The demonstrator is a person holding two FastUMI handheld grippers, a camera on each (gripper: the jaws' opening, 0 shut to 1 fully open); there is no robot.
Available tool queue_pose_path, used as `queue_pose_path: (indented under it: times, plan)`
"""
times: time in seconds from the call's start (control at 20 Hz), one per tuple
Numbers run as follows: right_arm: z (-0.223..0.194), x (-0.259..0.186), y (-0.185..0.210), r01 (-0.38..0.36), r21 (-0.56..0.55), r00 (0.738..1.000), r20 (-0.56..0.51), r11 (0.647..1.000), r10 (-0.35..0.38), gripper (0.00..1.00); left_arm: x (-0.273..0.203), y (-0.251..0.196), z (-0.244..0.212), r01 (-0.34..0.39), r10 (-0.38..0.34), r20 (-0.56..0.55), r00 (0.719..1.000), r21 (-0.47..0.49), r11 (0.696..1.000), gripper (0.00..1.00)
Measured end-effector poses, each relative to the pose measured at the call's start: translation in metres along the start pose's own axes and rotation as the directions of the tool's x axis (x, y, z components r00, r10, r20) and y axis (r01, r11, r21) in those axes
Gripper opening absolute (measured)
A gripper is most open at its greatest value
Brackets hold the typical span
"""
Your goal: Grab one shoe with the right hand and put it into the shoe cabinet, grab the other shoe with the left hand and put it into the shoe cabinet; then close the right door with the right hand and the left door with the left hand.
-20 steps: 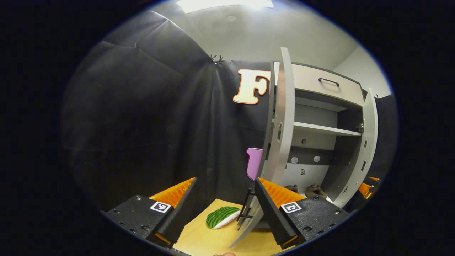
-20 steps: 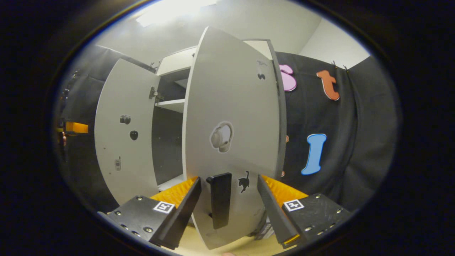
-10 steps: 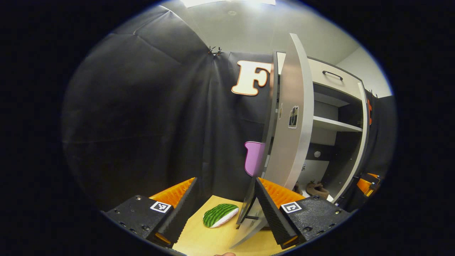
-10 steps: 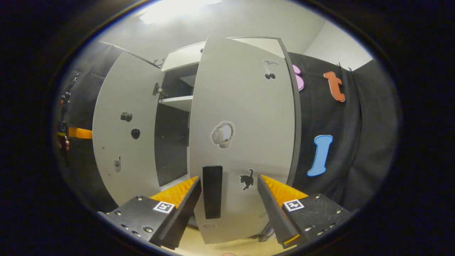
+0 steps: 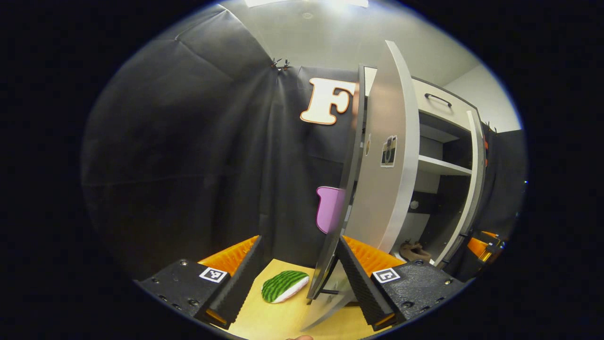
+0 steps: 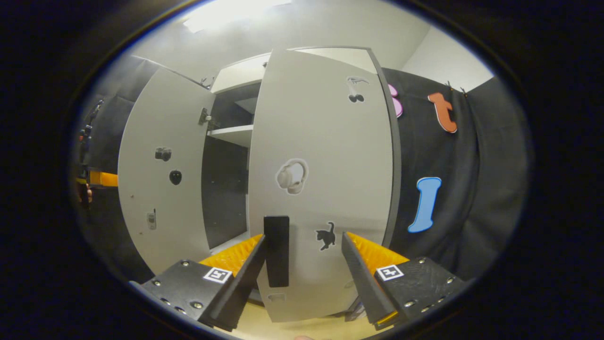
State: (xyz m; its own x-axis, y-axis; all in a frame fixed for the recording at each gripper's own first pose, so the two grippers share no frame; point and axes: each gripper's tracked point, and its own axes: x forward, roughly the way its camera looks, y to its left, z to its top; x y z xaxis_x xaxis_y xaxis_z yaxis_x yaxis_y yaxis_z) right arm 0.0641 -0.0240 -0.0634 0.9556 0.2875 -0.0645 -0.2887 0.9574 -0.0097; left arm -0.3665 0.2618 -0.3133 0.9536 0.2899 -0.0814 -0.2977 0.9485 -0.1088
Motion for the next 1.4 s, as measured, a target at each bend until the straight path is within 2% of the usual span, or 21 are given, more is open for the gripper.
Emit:
queue_pose_path:
  times: [0.05,0.1,0.2,0.3,0.35,0.4,0.45,0.55,0.7,0.95,1.4]
  plan:
    - [0.000,0.001,0.000,0.001,0.000,1.000,0.000,1.000,-0.001,0.99,-0.001,-0.002,0.000,0.019,-0.019,-0.003,1.000,-0.014,1.000,0.92]
    - [-0.002,0.000,0.000,0.001,0.001,1.000,0.001,1.000,-0.001,0.96,-0.002,-0.006,0.002,0.041,-0.041,0.001,0.999,-0.024,0.999,1.00]
    - [-0.002,0.000,-0.001,0.003,0.004,1.000,0.000,1.000,-0.003,0.96,-0.001,-0.014,0.002,0.053,-0.053,0.001,0.999,-0.020,0.998,0.92]
    - [-0.005,-0.002,-0.003,0.006,0.012,1.000,-0.001,1.000,-0.006,0.96,-0.001,-0.017,0.001,0.052,-0.052,-0.002,0.999,-0.030,0.998,0.90]
    - [-0.006,-0.003,-0.004,0.007,0.018,1.000,-0.003,1.000,-0.007,0.96,-0.001,-0.019,0.000,0.051,-0.051,-0.001,0.999,-0.043,0.998,0.94]
    - [-0.006,-0.002,-0.003,0.006,0.025,1.000,-0.004,1.000,-0.005,0.96,0.000,-0.020,0.001,0.054,-0.054,0.000,0.999,-0.050,0.997,0.87]
    - [-0.007,-0.001,-0.002,0.005,0.033,1.000,-0.006,0.999,-0.005,0.95,0.000,-0.023,0.001,0.061,-0.061,0.002,0.998,-0.052,0.997,0.93]
    - [-0.008,-0.004,-0.004,0.006,0.047,1.000,-0.008,0.999,-0.006,0.93,-0.002,-0.029,0.000,0.069,-0.069,-0.002,0.998,-0.047,0.997,0.93]
    - [-0.012,-0.007,-0.007,0.015,0.062,1.000,-0.011,0.998,-0.015,0.96,-0.005,-0.034,-0.001,0.070,-0.070,-0.001,0.998,-0.049,0.996,0.93]
    - [-0.010,-0.010,-0.004,0.014,0.093,1.000,-0.012,0.996,-0.013,0.96,-0.008,-0.068,-0.008,0.172,-0.174,-0.010,0.985,-0.082,0.982,0.93]
    - [-0.010,-0.019,-0.013,0.056,0.116,0.998,-0.014,0.992,-0.054,0.96,-0.003,-0.099,-0.013,0.259,-0.260,-0.018,0.965,-0.063,0.964,0.93]
